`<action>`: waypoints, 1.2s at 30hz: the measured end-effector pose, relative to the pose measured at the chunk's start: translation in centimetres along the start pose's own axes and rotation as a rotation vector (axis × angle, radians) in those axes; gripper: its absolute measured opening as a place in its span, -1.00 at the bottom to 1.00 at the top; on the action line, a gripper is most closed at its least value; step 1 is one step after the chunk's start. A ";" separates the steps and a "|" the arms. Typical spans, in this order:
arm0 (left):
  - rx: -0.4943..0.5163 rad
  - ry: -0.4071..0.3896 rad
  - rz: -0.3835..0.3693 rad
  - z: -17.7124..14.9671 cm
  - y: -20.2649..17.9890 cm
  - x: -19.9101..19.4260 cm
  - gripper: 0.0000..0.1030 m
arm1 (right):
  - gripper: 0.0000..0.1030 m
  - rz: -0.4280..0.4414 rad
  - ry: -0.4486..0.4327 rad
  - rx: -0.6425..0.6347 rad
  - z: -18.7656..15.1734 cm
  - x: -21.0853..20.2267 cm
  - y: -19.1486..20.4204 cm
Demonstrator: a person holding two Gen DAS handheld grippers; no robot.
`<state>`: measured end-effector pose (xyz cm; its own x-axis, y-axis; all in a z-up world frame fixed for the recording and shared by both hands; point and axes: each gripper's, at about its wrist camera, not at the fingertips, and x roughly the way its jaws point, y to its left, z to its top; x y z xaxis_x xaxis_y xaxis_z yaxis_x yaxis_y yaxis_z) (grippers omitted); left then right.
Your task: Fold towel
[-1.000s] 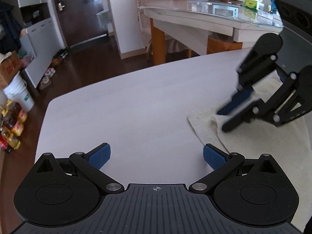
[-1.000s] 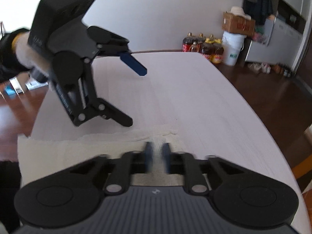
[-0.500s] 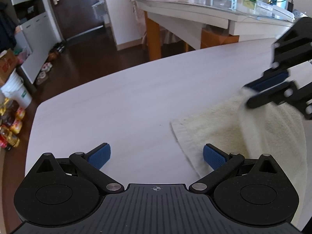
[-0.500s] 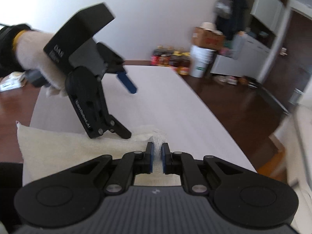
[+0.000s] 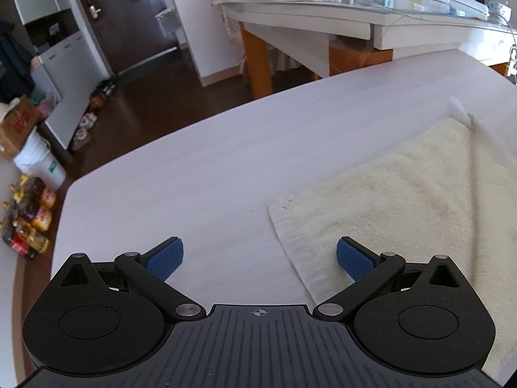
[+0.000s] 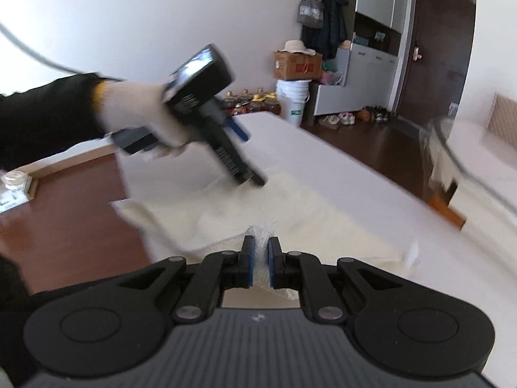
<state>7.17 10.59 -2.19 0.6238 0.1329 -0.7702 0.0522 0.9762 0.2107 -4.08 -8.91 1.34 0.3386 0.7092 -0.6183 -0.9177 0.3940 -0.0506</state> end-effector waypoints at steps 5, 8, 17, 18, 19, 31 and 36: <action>-0.026 -0.002 0.012 0.0 -0.2 0.1 1.00 | -0.78 -0.021 0.053 0.069 -2.9 -1.9 0.4; -0.040 0.001 0.007 0.0 -0.1 0.0 1.00 | -0.54 -0.018 0.084 0.103 -3.6 -2.2 0.3; -0.039 -0.003 -0.031 -0.7 -1.0 -1.4 1.00 | -0.27 -0.095 -0.080 0.279 -2.2 -3.4 -4.3; -0.033 -0.003 -0.030 -0.8 -1.2 -1.3 1.00 | -0.27 -0.105 -0.095 0.305 -1.9 -2.9 -5.2; -0.028 -0.003 -0.029 -0.9 -1.4 -1.3 1.00 | -0.28 -0.123 -0.085 0.309 -1.7 -2.3 -5.7; -0.077 0.015 -0.045 -0.9 -1.0 -0.6 1.00 | -0.33 -0.225 0.118 0.262 -1.8 5.2 -8.7; -0.093 0.016 -0.029 0.1 -0.7 0.4 1.00 | -0.25 -0.241 0.136 0.260 -1.6 5.6 -9.6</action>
<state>7.48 9.92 -2.63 0.6102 0.1060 -0.7852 -0.0030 0.9913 0.1315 6.29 -9.67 -2.92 0.4921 0.5006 -0.7122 -0.7257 0.6878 -0.0179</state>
